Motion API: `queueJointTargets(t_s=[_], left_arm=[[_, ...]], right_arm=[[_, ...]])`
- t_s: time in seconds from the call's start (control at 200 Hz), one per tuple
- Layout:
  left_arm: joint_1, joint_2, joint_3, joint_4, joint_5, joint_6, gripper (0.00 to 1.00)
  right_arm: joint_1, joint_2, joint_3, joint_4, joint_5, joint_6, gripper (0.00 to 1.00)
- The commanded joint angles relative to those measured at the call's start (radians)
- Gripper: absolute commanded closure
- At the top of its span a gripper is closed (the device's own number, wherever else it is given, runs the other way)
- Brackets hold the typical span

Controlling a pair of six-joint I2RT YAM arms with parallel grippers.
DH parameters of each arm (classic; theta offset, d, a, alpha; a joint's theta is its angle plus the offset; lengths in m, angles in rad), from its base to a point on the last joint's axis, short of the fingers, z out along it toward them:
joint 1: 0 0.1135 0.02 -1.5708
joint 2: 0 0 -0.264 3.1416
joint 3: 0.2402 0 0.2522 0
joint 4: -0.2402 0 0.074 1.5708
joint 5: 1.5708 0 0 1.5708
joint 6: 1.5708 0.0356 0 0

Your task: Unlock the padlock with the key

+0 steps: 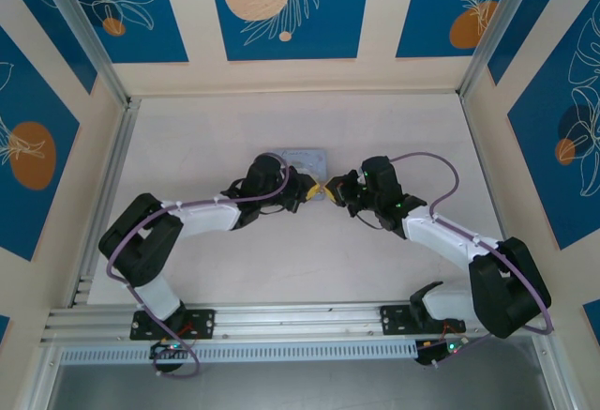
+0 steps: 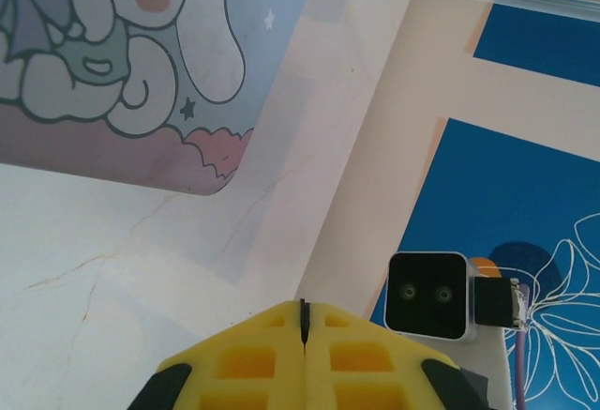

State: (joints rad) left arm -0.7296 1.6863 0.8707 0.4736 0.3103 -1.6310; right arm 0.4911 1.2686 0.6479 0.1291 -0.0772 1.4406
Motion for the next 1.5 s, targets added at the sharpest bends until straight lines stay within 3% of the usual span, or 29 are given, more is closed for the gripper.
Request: queueJointTargets(t_s=[0.0,0.095,0.16,0.365,0.55,0.715,0.845,1.2,1.495], left_arm=[[-0.011,-0.015,0.020,-0.041,-0.019,0.066,1.00],[-0.010,-0.046,0.043,-0.112,-0.057,0.211,1.00],[-0.011,-0.079,0.063,-0.164,-0.094,0.350,1.00],[-0.009,-0.187,0.088,-0.204,-0.165,0.777,1.00],[-0.009,-0.246,0.069,-0.144,-0.145,0.973,1.00],[-0.009,-0.264,0.030,-0.026,-0.145,0.999,1.00],[-0.009,-0.261,-0.004,0.085,-0.157,0.962,1.00],[-0.010,-0.246,-0.090,0.327,-0.305,0.802,1.00],[-0.011,-0.221,-0.118,0.427,-0.414,0.695,1.00]], right_arm=[[0.005,-0.021,-0.013,-0.001,0.019,0.010,0.96],[-0.003,-0.075,-0.045,-0.063,0.050,0.003,0.55],[-0.016,-0.131,-0.078,-0.096,0.070,-0.010,0.44],[-0.087,-0.280,-0.123,-0.182,0.057,-0.142,0.46],[-0.146,-0.329,-0.129,-0.007,-0.100,-0.327,0.52],[-0.164,-0.273,-0.099,0.192,-0.250,-0.355,0.56],[-0.158,-0.189,-0.074,0.338,-0.301,-0.317,0.57],[-0.107,0.009,-0.072,0.721,-0.265,-0.152,0.60],[-0.045,0.143,-0.017,0.884,-0.212,-0.077,0.60]])
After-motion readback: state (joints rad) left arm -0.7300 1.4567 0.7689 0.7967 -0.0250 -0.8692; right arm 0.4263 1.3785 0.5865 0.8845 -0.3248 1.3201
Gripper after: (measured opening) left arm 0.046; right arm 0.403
